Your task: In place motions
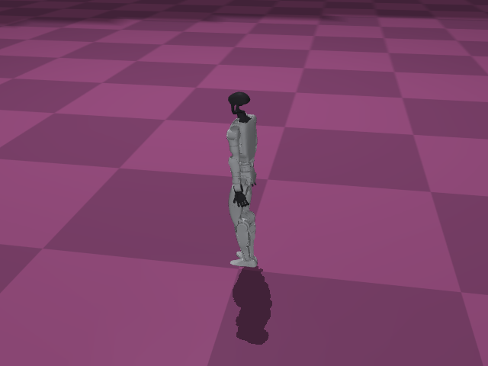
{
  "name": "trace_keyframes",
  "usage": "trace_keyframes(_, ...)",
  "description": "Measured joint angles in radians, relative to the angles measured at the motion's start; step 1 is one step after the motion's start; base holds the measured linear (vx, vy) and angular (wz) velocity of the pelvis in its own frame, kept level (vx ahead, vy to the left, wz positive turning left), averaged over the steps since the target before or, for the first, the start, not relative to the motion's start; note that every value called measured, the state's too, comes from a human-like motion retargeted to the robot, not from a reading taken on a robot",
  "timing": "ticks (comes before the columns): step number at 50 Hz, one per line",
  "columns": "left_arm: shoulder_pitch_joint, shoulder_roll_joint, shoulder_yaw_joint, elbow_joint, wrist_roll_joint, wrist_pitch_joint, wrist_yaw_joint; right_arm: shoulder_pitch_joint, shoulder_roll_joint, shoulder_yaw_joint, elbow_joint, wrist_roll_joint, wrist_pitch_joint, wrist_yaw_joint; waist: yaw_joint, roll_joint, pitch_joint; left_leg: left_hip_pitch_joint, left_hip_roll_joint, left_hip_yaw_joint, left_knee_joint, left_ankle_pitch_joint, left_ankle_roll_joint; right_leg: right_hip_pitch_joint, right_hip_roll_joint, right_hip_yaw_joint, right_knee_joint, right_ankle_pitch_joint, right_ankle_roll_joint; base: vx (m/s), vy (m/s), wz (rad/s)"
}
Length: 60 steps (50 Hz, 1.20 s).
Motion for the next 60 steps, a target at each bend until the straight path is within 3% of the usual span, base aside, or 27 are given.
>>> trace_keyframes(10, -0.022, -0.028, -0.011, -0.032, -0.014, -0.010, 0.000, 0.019, -0.036, -0.026, 0.113, -0.014, 0.032, -0.015, 0.015, -0.016, -0.010, -0.025, 0.008, 0.087, 0.156, -0.085, 0.016, -0.034, -0.033, 0.118, 0.029, 0.026, 0.010, -0.15, 0.07, -0.75)
trace_keyframes(14, -0.029, -0.038, -0.012, -0.044, -0.017, -0.014, -0.008, 0.020, -0.053, -0.040, 0.153, 0.007, 0.051, -0.043, 0.047, -0.022, -0.004, -0.046, -0.030, -0.062, 0.193, -0.060, 0.034, -0.055, -0.039, 0.207, 0.049, 0.053, 0.011, -0.12, 0.05, -1.46)
trace_keyframes(19, -0.026, -0.032, -0.019, -0.061, -0.002, -0.020, -0.015, 0.015, -0.064, -0.051, 0.160, 0.040, 0.058, -0.052, 0.092, -0.010, 0.022, -0.014, -0.052, -0.250, 0.154, -0.040, -0.035, -0.080, -0.006, 0.334, 0.077, 0.094, 0.003, -0.12, 0.01, -1.81)
trace_keyframes(20, -0.025, -0.030, -0.022, -0.061, 0.001, -0.021, -0.014, 0.012, -0.065, -0.053, 0.156, 0.041, 0.057, -0.049, 0.094, -0.004, 0.026, -0.002, -0.042, -0.246, 0.136, -0.042, -0.047, -0.085, 0.005, 0.357, 0.082, 0.102, 0.001, -0.13, 0.00, -1.57)
trace_keyframes(24, -0.028, -0.015, -0.045, -0.027, 0.018, -0.016, -0.010, 0.006, -0.065, -0.057, 0.111, 0.030, 0.042, -0.030, 0.017, 0.040, 0.020, 0.025, -0.002, -0.161, 0.057, -0.047, -0.004, -0.112, 0.040, 0.391, 0.085, 0.139, 0.000, -0.16, 0.02, -0.97)
trace_keyframes(32, -0.033, 0.047, -0.112, -0.036, 0.076, -0.022, -0.030, -0.025, -0.035, -0.021, 0.038, 0.088, 0.015, -0.014, -0.108, 0.093, 0.033, 0.035, 0.086, 0.040, -0.012, -0.063, -0.015, -0.209, 0.115, 0.492, 0.109, 0.170, -0.035, -0.30, 0.08, -1.42)
trace_keyframes(34, -0.033, 0.069, -0.115, -0.033, 0.092, -0.017, -0.032, -0.025, -0.030, -0.008, 0.035, 0.091, 0.012, -0.006, -0.104, 0.090, 0.033, 0.042, 0.102, 0.124, -0.013, -0.079, -0.011, -0.216, 0.104, 0.447, 0.115, 0.141, -0.072, -0.28, 0.16, -2.16)
trace_keyframes(40, -0.027, 0.107, -0.085, -0.003, 0.079, 0.002, -0.009, -0.025, -0.049, 0.010, 0.050, 0.028, 0.001, 0.011, 0.031, 0.070, 0.023, 0.110, 0.132, 0.492, -0.049, -0.142, -0.021, -0.180, -0.003, 0.081, 0.145, 0.024, -0.186, -0.26, 0.20, -3.15)
trace_keyframes(45, 0.002, 0.102, -0.046, -0.004, 0.057, -0.005, -0.020, -0.026, -0.080, 0.010, 0.076, -0.017, 0.016, -0.023, 0.089, 0.115, -0.009, 0.130, 0.175, 0.705, -0.075, -0.180, -0.051, -0.095, -0.067, -0.349, 0.177, -0.077, -0.147, -0.30, 0.20, -2.91)
trace_keyframes(48, 0.008, 0.101, -0.039, -0.003, 0.060, -0.003, -0.040, -0.031, -0.090, -0.017, 0.118, 0.017, 0.038, -0.045, 0.060, 0.142, -0.025, 0.137, 0.193, 0.765, -0.084, -0.195, -0.074, -0.024, -0.075, -0.627, 0.167, -0.081, -0.117, -0.34, 0.20, -1.76)
trace_keyframes(50, 0.011, 0.103, -0.034, -0.007, 0.074, 0.004, -0.046, -0.041, -0.095, -0.033, 0.157, 0.057, 0.051, -0.054, 0.058, 0.137, -0.035, 0.142, 0.180, 0.798, -0.088, -0.205, -0.085, -0.009, -0.076, -0.664, 0.151, -0.072, -0.084, -0.35, 0.18, -1.69)
trace_keyframes(54, 0.007, 0.103, -0.040, -0.006, 0.079, 0.011, -0.012, -0.052, -0.096, -0.074, 0.213, 0.126, 0.078, -0.050, 0.072, 0.119, -0.056, 0.151, 0.152, 0.891, -0.092, -0.218, -0.112, -0.084, -0.069, -0.496, 0.147, -0.010, -0.114, -0.38, 0.12, -1.96)
trace_keyframes(60, -0.046, 0.084, -0.075, 0.003, 0.056, 0.021, -0.033, -0.047, -0.095, -0.086, 0.200, 0.110, 0.070, -0.055, -0.051, 0.197, -0.049, 0.155, 0.200, 0.948, -0.086, -0.221, -0.135, -0.108, -0.005, -0.431, 0.111, 0.007, -0.115, -0.41, 0.11, -0.70)
